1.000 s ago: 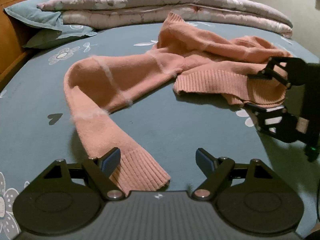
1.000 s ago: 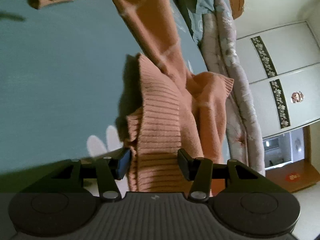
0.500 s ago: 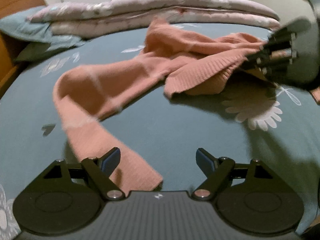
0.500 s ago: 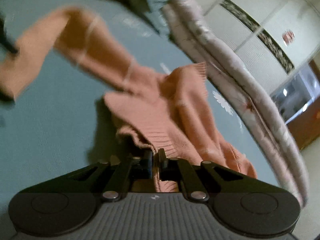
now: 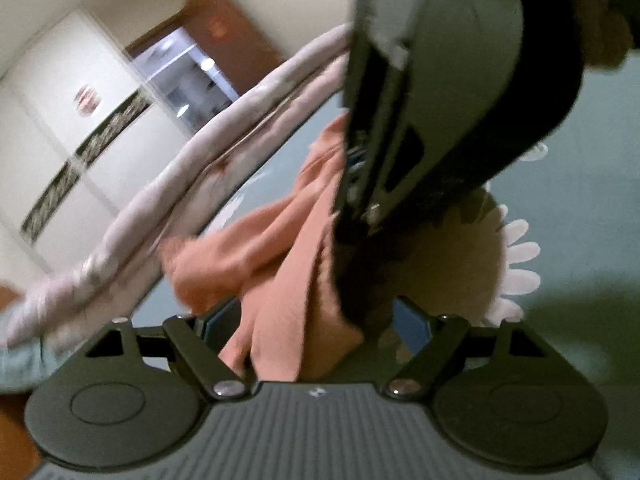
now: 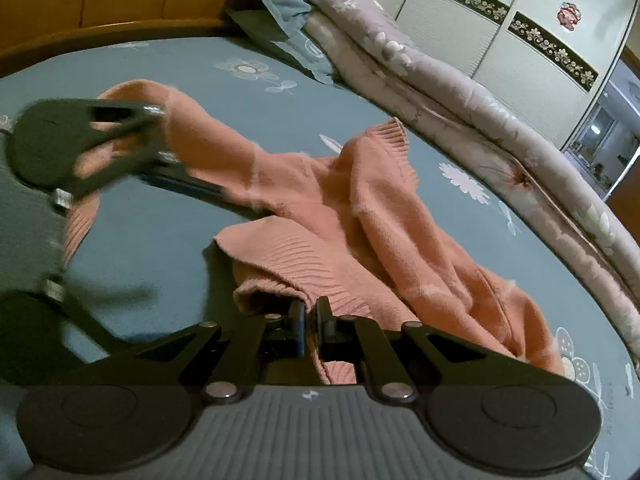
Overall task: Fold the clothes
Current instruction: 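Grasp the ribbed hem with the left gripper while the right gripper holds the sweater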
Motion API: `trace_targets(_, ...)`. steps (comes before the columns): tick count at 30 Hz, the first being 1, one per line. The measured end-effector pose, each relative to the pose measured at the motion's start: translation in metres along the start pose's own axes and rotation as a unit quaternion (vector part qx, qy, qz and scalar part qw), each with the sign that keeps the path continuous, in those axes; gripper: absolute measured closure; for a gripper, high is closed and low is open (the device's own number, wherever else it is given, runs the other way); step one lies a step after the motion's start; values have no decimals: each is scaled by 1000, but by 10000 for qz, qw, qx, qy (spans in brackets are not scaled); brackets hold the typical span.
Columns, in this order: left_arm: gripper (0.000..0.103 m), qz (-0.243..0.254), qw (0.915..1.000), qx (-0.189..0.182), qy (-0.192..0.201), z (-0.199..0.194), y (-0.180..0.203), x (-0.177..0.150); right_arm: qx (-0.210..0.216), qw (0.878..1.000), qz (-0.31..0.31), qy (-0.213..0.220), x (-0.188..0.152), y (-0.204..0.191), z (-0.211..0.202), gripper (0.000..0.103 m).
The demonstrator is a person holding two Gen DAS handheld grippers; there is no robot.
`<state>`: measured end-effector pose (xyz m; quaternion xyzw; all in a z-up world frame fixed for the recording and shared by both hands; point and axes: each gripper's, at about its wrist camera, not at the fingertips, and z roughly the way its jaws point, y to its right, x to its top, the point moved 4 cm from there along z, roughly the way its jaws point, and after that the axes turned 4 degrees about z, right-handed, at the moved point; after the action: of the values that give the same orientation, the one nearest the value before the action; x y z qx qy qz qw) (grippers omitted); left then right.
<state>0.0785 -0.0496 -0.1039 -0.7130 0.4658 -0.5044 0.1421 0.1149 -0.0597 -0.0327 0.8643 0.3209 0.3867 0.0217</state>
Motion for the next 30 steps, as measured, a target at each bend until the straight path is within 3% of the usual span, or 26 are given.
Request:
trace_targets(3,23,526,9985,139,55,18,6,4,106,9999,61,9,-3,4,-1,96)
trace_targets(6,41,825,9964,205,73,31,6,10,221,9997,142,14,-5,6,-1,96)
trace_targets(8,76,893,9957,235,-36,40,5,11,269,9995,170,27,-8,6,-1,96)
trace_targets(10,92,817,9963,188,-176,46,2,13,305,9992,252,54,-10,8,-1,96)
trace_targets(11,95,708,9971,128,-259,48,0,13,328,9989,321,65,-11,10,-1,96)
trace_targets(15,97,6,9994,93,-327,45,-20,15,400,9983,389,195,-21,15,-13,91)
trace_targets(17,97,-304,9989,116,-342,44,-33,17,194,9989,282,318,-33,16,-23,75)
trace_targets(18,97,-437,9984,124,-342,45,-39,19,49,9992,218,347,-41,15,-26,60)
trace_targets(21,97,-766,9964,101,-360,48,-59,28,-460,9984,-38,320,-66,10,-27,45)
trace_targets(25,97,-1015,9942,128,-317,46,-72,38,-1232,9910,-471,211,-83,0,-14,36)
trace_targets(30,97,-1151,9929,89,-293,42,-79,47,-2066,9766,-549,224,-76,-1,19,26)
